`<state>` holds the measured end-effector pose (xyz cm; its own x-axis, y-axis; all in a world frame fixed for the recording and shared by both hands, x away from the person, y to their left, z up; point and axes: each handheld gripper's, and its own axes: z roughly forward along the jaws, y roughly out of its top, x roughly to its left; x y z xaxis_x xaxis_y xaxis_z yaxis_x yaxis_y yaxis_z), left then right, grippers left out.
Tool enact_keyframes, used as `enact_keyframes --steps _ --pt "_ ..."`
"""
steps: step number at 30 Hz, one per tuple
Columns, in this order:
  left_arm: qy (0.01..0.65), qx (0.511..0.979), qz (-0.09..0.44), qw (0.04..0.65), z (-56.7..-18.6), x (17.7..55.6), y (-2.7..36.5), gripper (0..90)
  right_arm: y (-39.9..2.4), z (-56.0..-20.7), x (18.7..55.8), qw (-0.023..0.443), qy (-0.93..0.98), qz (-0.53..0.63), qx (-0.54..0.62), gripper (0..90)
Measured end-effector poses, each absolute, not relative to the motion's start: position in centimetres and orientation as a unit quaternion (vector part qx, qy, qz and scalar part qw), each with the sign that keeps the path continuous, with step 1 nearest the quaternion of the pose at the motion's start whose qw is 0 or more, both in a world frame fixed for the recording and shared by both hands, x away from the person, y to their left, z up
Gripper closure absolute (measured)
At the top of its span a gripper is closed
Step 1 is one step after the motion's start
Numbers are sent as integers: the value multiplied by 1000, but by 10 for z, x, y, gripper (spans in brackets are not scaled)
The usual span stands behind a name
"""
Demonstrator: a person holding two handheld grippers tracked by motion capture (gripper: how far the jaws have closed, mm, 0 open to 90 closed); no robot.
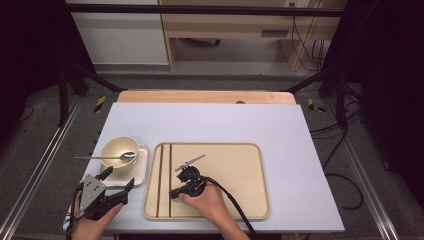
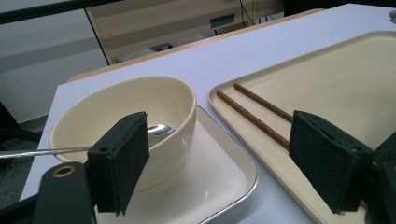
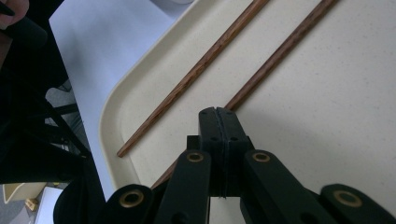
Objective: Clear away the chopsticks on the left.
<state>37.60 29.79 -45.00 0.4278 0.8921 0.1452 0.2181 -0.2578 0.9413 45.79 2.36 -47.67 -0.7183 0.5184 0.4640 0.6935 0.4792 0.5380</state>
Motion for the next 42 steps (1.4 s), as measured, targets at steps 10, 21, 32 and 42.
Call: enact_keyframes --steps 10,21,32,42 --pt "392 706 363 466 -450 376 298 202 35 -476 460 123 -850 -371 -354 900" --pt "391 706 363 465 -450 376 298 205 42 -479 460 129 -849 -375 -350 900" --pt "389 708 363 465 -450 377 298 206 43 -478 460 125 -850 -377 -346 900" --pt "388 709 363 464 -450 377 297 206 42 -476 459 125 -850 -377 -346 900"
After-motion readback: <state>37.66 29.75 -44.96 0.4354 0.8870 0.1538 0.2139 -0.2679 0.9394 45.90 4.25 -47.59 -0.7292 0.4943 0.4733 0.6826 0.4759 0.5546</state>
